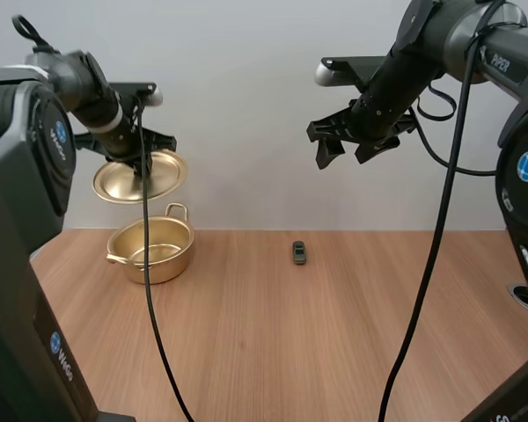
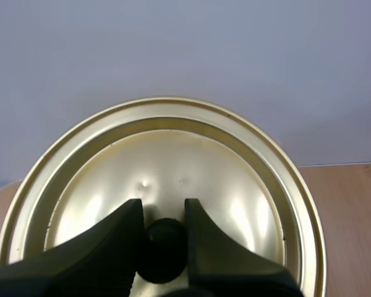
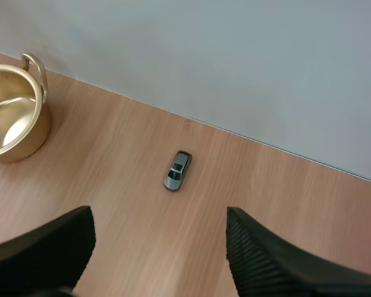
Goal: Open the pot, put the car inside, and close it
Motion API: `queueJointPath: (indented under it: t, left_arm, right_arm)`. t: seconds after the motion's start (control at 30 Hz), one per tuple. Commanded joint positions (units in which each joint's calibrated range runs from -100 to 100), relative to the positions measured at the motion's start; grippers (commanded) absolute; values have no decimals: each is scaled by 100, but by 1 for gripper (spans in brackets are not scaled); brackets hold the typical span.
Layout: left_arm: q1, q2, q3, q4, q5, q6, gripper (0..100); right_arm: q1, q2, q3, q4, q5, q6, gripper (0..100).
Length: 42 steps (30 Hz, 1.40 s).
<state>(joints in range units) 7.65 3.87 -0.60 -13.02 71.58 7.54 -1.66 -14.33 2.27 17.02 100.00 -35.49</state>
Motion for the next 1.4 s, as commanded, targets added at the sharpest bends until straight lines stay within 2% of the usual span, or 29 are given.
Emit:
queueJointPath:
  t: [0.0, 0.2, 0.57, 0.8, 1.13, 1.37]
  left_arm:
    - [4, -469, -592, 6, 840, 2, 0]
    - [4, -1545, -1395, 6, 1998, 2, 0]
    - [4, -3294, -1586, 163, 2780, 2, 0]
    - [4, -3436, -1586, 152, 2842, 2, 0]
    - [4, -3436, -1369, 152, 2842, -7, 0]
    - [4, -3436, -1369, 178, 2842, -7, 0]
  right_arm:
    - [0, 174, -6, 195, -83, -129, 100]
    - [0, 967, -6, 609, -542, -377, 100]
    - [0, 2308, -6, 544, -1301, -514, 100]
    - [51, 2784, -6, 685, -1815, -670, 100]
    - [346, 3212, -6, 713, -2316, -772, 100]
    - [347, 3459, -6, -122, -2816, -255, 100]
